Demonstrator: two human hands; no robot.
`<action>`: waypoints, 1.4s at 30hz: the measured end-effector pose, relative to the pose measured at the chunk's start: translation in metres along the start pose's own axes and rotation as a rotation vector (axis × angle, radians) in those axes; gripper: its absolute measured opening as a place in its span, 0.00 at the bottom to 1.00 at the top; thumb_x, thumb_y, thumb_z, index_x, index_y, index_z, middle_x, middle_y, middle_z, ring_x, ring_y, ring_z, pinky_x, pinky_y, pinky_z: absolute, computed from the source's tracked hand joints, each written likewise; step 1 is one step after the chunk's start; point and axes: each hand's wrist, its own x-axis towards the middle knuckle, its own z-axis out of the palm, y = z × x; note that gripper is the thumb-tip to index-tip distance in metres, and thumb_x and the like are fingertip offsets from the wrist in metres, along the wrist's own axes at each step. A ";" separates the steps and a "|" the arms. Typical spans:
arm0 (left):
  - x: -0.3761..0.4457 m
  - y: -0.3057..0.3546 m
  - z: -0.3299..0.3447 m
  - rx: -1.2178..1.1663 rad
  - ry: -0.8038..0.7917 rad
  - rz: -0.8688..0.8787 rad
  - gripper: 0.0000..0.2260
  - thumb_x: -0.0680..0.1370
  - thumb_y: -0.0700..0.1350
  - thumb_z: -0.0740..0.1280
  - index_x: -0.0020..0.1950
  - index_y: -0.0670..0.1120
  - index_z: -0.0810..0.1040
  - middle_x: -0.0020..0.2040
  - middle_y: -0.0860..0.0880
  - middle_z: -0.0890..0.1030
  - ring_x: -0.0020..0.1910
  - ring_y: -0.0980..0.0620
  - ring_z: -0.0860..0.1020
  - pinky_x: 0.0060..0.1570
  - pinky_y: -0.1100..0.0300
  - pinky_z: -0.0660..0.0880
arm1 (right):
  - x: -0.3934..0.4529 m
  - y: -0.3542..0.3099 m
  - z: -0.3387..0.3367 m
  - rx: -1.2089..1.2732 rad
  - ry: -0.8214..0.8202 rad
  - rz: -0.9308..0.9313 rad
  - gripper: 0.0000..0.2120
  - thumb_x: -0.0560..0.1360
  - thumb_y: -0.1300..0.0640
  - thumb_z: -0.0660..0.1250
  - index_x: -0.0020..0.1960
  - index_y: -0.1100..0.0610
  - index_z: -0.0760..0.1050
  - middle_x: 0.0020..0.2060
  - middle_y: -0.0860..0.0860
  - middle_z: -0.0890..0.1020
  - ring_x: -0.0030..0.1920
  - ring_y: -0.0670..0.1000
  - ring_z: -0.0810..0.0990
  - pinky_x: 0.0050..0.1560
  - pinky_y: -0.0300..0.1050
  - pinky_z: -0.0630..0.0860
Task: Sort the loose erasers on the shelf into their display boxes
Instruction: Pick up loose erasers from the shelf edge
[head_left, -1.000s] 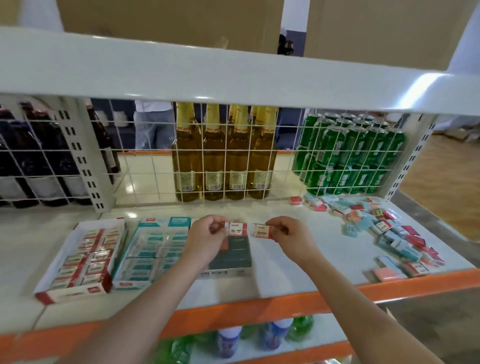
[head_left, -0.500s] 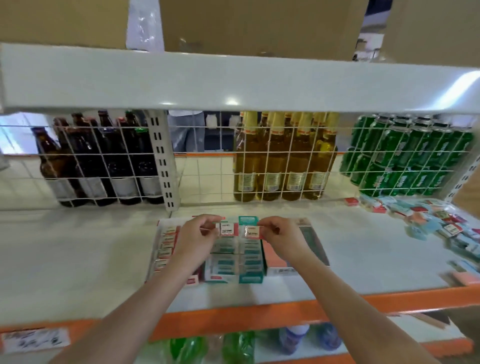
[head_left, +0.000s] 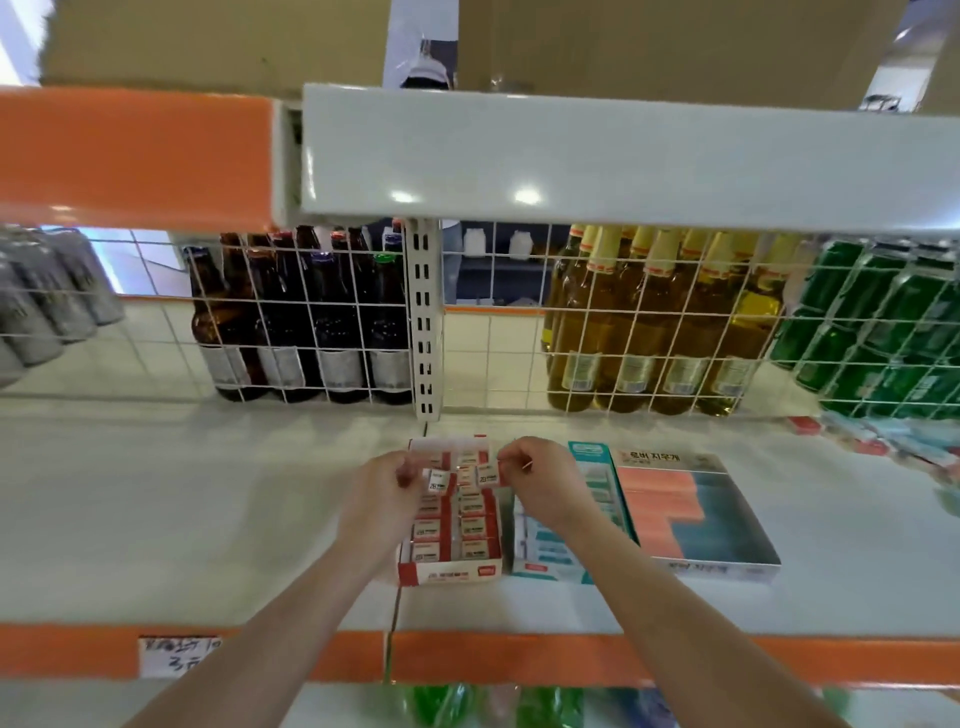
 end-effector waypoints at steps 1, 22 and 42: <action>0.003 -0.002 0.001 0.005 -0.003 -0.010 0.08 0.77 0.40 0.66 0.53 0.46 0.81 0.51 0.50 0.82 0.47 0.52 0.79 0.47 0.58 0.76 | 0.003 -0.001 0.003 -0.019 -0.004 0.008 0.07 0.78 0.58 0.60 0.51 0.54 0.77 0.47 0.49 0.81 0.47 0.47 0.78 0.46 0.39 0.74; 0.021 0.000 0.005 0.481 -0.150 0.338 0.11 0.79 0.44 0.60 0.55 0.50 0.80 0.54 0.52 0.79 0.54 0.52 0.76 0.49 0.61 0.73 | 0.024 -0.010 0.018 -0.363 -0.171 0.027 0.12 0.77 0.54 0.63 0.59 0.54 0.76 0.55 0.51 0.74 0.45 0.48 0.73 0.47 0.39 0.73; 0.033 0.017 0.001 0.607 -0.372 0.240 0.16 0.79 0.49 0.59 0.31 0.52 0.68 0.35 0.55 0.71 0.39 0.54 0.74 0.39 0.62 0.71 | 0.028 -0.004 0.018 -0.374 -0.217 0.007 0.12 0.79 0.53 0.59 0.58 0.55 0.76 0.52 0.51 0.78 0.43 0.47 0.75 0.43 0.36 0.71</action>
